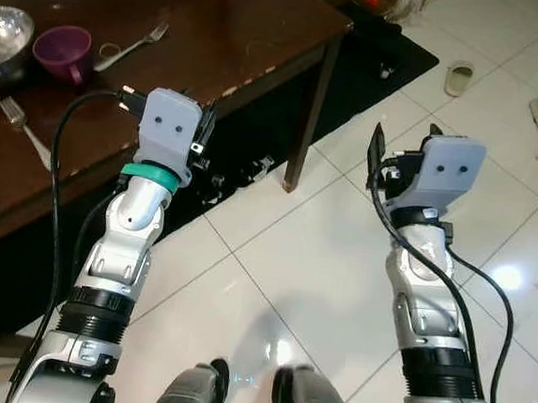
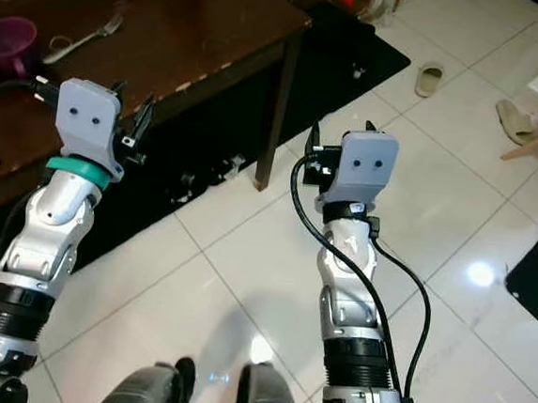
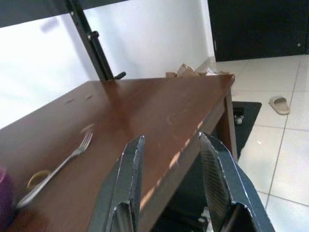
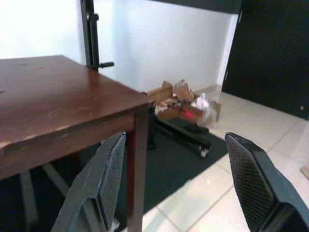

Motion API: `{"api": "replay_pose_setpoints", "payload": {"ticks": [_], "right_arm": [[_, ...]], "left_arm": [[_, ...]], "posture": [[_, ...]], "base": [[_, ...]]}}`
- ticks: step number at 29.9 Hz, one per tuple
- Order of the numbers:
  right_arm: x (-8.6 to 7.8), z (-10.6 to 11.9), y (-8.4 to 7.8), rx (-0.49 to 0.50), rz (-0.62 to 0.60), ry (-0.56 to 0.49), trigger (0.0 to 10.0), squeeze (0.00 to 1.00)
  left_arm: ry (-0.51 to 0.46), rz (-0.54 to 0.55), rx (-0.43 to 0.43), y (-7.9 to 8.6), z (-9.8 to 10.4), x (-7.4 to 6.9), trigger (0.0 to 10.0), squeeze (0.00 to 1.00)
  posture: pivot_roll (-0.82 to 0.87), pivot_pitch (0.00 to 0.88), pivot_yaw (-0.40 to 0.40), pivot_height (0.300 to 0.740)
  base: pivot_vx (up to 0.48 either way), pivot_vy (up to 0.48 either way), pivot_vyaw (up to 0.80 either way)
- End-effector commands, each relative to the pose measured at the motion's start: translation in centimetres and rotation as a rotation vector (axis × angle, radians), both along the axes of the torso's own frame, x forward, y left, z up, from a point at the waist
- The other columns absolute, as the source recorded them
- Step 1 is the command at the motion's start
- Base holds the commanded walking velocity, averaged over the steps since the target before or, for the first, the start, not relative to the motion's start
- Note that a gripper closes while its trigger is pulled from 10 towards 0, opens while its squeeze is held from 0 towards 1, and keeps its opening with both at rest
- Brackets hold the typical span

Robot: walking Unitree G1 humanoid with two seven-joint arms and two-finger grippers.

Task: Setting the table

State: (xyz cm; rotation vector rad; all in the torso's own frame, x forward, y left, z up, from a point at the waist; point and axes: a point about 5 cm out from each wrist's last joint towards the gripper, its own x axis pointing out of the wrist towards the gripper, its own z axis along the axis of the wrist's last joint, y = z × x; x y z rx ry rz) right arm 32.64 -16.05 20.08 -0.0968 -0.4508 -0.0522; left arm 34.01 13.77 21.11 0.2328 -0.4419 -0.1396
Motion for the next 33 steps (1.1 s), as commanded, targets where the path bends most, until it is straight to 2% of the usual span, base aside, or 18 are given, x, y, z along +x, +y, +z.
{"api": "replay_pose_setpoints", "payload": {"ticks": [1, 8, 12, 18, 19, 27, 33], "right_arm": [[-0.2, -0.4, -0.4, 0.002, -0.014, 0.014, 10.0, 0.00], [-0.1, -0.2, -0.3, -0.009, -0.012, 0.011, 10.0, 0.00], [0.0, -0.2, -0.3, -0.008, -0.010, 0.012, 10.0, 0.00], [-0.1, -0.1, -0.1, -0.008, 0.004, 0.013, 10.0, 0.00], [-0.1, -0.2, 0.0, -0.006, 0.011, 0.016, 10.0, 0.00], [-0.1, -0.3, 0.1, -0.007, 0.017, 0.020, 10.0, 0.00], [-0.1, -0.3, -0.3, 0.005, 0.015, 0.020, 10.0, 0.00]], "left_arm": [[0.004, -0.009, 0.000, -0.3, -0.2, -0.2, 10.0, 0.00], [0.001, -0.011, -0.001, -0.3, -0.2, -0.2, 10.0, 0.00], [-0.019, -0.008, 0.009, -0.4, 0.1, -0.4, 10.0, 0.00], [-0.076, 0.004, 0.040, -0.8, 0.6, -1.5, 10.0, 0.00], [-0.098, 0.007, 0.044, -1.1, 0.8, -2.0, 10.0, 0.00], [-0.102, -0.010, 0.037, -2.0, 0.8, -2.4, 10.0, 0.00], [-0.107, -0.033, 0.030, -2.7, 1.0, -2.5, 10.0, 0.00]], "posture": [[-0.02, 0.162, 0.104, 0.740], [-0.02, 0.157, 0.102, 0.740], [-0.02, 0.155, 0.101, 0.740], [-0.01, 0.159, 0.104, 0.740], [-0.01, 0.162, 0.104, 0.740], [-0.01, 0.168, 0.104, 0.740], [-0.02, 0.175, 0.105, 0.740]], "base": [[0.480, 0.000, 0.00], [0.480, 0.000, 0.00], [0.451, 0.000, 0.80], [0.427, 0.000, 0.80], [0.420, 0.000, 0.80], [0.417, 0.000, 0.80], [0.000, 0.000, 0.00]]}}
